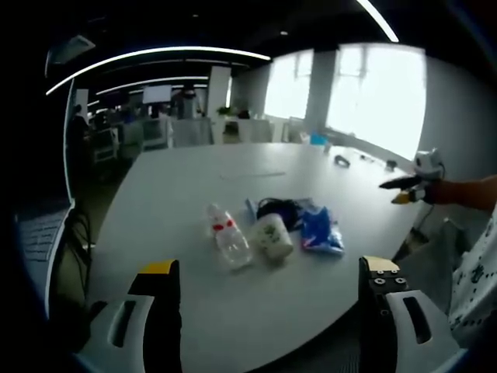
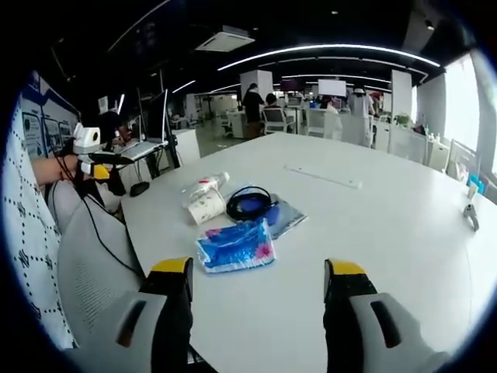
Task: Arrange the tabletop items into an orderly group along one side of the table until the central work area is clear of visible clutter.
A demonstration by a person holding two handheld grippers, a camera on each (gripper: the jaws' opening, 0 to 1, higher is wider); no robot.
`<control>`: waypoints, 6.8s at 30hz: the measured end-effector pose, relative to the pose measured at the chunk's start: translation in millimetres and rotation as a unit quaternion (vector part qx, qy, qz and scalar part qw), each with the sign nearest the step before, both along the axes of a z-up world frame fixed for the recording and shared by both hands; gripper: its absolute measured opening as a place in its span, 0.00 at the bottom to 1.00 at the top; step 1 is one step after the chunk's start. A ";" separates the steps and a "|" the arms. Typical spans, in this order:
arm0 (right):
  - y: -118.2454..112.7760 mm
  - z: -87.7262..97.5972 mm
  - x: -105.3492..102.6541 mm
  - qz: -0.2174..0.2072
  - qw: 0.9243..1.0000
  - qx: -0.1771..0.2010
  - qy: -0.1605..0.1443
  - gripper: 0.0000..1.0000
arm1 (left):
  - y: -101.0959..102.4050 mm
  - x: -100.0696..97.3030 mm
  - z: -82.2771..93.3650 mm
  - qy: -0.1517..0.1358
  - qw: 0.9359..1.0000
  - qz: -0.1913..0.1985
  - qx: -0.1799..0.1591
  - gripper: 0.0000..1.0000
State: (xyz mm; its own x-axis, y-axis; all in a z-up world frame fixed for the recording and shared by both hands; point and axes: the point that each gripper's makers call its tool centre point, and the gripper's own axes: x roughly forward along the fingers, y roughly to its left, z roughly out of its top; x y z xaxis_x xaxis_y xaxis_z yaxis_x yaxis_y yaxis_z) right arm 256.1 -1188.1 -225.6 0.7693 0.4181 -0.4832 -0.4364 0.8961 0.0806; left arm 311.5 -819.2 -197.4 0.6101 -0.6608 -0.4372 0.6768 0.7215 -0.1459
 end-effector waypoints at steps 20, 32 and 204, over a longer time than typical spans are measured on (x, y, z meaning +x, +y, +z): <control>11.5 -1.8 20.4 0.030 1.000 -0.001 -0.005 0.64 | -23.0 -0.4 1.6 -0.002 1.000 -0.005 -0.003 0.90; 19.0 -4.2 31.2 0.049 0.999 -0.003 -0.004 0.61 | -42.8 -4.1 -2.8 0.007 1.000 -0.013 -0.017 0.88; 52.7 -110.4 116.1 0.223 0.970 -0.095 0.035 0.10 | -220.6 -1.5 -147.5 0.259 0.963 0.072 0.005 0.28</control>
State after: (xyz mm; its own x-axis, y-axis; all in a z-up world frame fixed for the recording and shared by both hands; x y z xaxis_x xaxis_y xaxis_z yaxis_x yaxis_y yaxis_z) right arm 372.2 -1135.4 -336.0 0.4949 0.6005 -0.6280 -0.7835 0.6209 -0.0238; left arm 309.9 -1039.8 -345.0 0.3934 -0.5797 -0.7136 0.4086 0.8055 -0.4291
